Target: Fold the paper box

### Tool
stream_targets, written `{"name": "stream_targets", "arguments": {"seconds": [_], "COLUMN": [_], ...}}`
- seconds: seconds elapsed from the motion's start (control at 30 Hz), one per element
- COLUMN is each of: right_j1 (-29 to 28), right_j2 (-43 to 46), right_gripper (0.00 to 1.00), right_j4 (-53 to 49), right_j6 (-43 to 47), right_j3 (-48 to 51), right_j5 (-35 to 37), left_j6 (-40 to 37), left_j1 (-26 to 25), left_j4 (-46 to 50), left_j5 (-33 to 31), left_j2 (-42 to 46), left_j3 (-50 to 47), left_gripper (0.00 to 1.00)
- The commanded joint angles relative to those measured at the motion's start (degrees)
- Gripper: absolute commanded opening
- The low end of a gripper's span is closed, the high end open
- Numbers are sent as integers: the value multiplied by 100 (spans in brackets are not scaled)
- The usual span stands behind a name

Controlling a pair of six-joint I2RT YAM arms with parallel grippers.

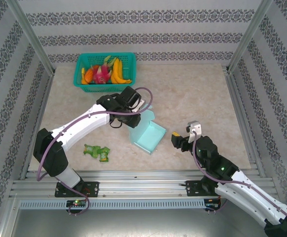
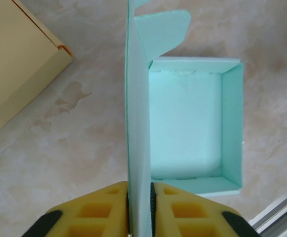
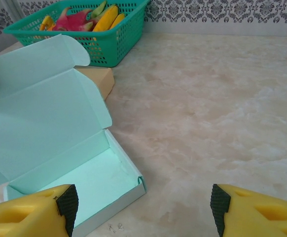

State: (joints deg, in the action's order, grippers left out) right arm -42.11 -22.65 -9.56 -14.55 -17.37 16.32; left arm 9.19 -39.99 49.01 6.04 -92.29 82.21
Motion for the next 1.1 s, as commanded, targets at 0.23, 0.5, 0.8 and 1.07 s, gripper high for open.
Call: {"name": "stream_targets", "arguments": {"seconds": [0.23, 0.5, 0.8, 1.07], "right_j1": [54, 61, 864, 1822], "right_j2": [-626, -1560, -1853, -2673], "right_gripper": [73, 73, 59, 47], "right_j4": [824, 1093, 1842, 1639], "right_j6": [455, 1306, 3115, 4114], "right_j3": [109, -193, -790, -1398], "right_j5": [-811, -1316, -2562, -4834], "left_j6": [-1456, -4524, -6071, -6635], "left_j1": [-333, -325, -154, 452], "left_j4": [316, -436, -277, -358], "left_j5": [-985, -350, 595, 1573], "left_j2": [298, 1461, 1554, 1479], "left_j3": [546, -225, -241, -394], "left_gripper": [0, 0, 0, 0]}}
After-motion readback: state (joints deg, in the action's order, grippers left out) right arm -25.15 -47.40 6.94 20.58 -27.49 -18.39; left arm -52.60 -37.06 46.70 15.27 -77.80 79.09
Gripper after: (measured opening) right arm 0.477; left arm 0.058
